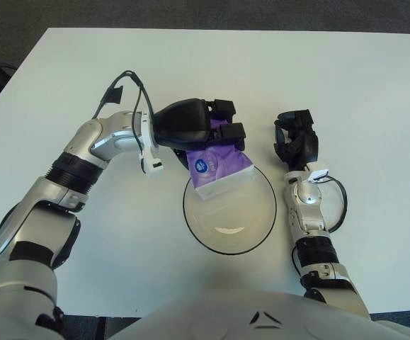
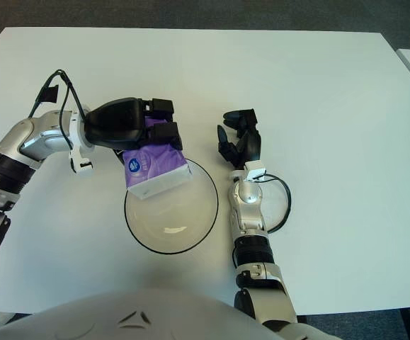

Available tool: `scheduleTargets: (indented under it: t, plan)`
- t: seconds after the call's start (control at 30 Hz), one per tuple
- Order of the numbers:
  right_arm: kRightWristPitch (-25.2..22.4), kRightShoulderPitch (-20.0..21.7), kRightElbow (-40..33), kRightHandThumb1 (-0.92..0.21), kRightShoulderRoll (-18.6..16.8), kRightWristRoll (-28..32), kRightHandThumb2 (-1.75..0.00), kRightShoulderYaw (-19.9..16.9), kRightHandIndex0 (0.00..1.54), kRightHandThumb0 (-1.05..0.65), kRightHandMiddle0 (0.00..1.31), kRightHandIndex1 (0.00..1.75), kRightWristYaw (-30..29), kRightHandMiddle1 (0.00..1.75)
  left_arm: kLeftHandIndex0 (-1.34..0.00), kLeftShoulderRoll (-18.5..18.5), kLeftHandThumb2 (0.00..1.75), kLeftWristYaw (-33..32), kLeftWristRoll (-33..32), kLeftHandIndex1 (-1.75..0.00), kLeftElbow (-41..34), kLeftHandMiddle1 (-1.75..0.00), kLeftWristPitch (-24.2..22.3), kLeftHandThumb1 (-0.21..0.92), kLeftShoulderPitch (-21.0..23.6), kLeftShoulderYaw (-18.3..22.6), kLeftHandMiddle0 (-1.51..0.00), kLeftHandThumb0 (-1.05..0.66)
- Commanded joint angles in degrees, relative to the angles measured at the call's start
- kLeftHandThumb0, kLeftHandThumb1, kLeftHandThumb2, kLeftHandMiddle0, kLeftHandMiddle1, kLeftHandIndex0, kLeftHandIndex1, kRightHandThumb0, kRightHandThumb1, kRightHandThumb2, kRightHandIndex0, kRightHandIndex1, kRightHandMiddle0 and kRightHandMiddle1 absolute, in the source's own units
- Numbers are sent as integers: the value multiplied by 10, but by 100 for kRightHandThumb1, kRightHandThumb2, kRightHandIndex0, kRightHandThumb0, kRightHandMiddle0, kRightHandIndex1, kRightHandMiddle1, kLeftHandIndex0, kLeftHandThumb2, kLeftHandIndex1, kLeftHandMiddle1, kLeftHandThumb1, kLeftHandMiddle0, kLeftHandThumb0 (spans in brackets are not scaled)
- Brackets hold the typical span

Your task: Put the tissue paper into the plate.

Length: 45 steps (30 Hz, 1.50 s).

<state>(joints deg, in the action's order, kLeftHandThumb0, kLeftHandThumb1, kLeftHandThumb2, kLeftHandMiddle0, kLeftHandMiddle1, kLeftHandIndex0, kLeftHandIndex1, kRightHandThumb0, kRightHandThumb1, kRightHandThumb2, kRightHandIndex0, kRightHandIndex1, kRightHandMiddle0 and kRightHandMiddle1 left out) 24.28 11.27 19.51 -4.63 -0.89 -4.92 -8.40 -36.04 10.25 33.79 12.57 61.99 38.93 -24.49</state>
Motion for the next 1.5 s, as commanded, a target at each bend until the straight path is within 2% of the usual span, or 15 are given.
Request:
scheduleTargets:
  t: [0.0,0.27,0.67,0.83,1.47]
  plan:
    - [-35,-50,56,-92,1,4,-36,-6,43,-1,23,145,0,157,-50,4,150,12,3,-175,0,-170,0,16,-21,0,-75,0]
    - [-34,-50,56,-92,2,5,-36,-6,43,-1,24,145,1,156,-48,15,147,24,1,-175,-2,-170,-3,18,-37,4,-73,0]
    - [-38,-49,53,-87,2,2,-42,-5,46,-1,26,145,-4,153,-45,20,145,95,-32,-175,3,-174,-3,22,-35,-26,-69,0]
    - [-43,-48,53,-87,2,0,-43,-5,46,-1,26,145,-5,154,-45,35,143,76,13,-175,2,-172,-1,22,-48,-19,-70,0]
    - [-40,-37,68,-85,2,1,-46,-7,47,-1,26,145,-10,154,-44,56,141,64,29,-175,31,-170,11,24,-40,-24,-69,0]
